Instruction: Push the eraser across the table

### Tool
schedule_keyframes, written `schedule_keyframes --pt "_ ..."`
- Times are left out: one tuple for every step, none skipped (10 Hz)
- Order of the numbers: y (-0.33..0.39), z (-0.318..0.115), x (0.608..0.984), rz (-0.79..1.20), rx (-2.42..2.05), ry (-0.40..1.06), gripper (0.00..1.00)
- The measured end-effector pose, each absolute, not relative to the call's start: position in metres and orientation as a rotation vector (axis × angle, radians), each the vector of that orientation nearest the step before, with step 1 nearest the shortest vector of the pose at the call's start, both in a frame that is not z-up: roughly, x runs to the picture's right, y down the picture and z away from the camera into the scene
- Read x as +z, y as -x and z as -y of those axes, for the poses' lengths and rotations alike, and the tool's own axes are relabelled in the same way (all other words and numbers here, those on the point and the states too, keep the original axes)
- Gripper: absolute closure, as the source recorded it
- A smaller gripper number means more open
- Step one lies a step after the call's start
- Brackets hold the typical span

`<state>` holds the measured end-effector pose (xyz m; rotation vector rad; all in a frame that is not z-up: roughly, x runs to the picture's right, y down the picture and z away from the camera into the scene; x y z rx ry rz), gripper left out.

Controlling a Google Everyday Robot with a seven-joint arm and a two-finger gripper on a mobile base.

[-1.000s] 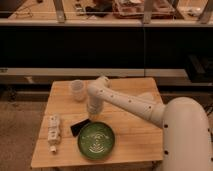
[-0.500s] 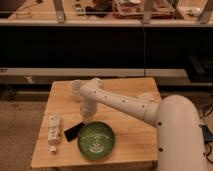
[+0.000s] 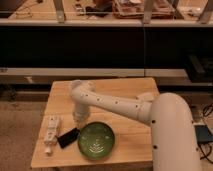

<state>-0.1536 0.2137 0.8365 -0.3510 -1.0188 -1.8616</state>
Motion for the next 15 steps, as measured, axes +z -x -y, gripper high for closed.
schedule_keyframes --pt "0.159 -0.219 0.835 1.028 -1.88 0.354 0.95" --pt "0.166 -0.224 0.833 1.038 -1.9 0.358 0.95" --pt "0.176 -0.228 0.83 1.051 -1.919 0.355 0.95" --pt "0.182 -0.231 0.827 1.061 -1.934 0.349 0.95" --pt "0.188 -0.234 0.824 1.07 -1.948 0.344 0.95" --pt "0.193 -0.236 0.82 1.078 -1.961 0.339 0.95" --pt "0.195 -0.238 0.817 1.085 -1.966 0.336 0.95" --pt "0.198 -0.241 0.814 1.096 -1.973 0.332 0.95" --pt "0.203 -0.244 0.809 1.111 -1.982 0.324 0.95" --pt "0.206 -0.246 0.806 1.123 -1.989 0.318 0.95" --pt "0.21 -0.249 0.803 1.134 -1.997 0.314 0.95" --pt "0.214 -0.253 0.8 1.149 -2.01 0.309 0.95" --pt "0.219 -0.257 0.796 1.165 -2.027 0.304 0.95" --pt "0.222 -0.259 0.794 1.172 -2.036 0.3 0.95" --pt "0.225 -0.26 0.792 1.183 -2.042 0.292 0.95"
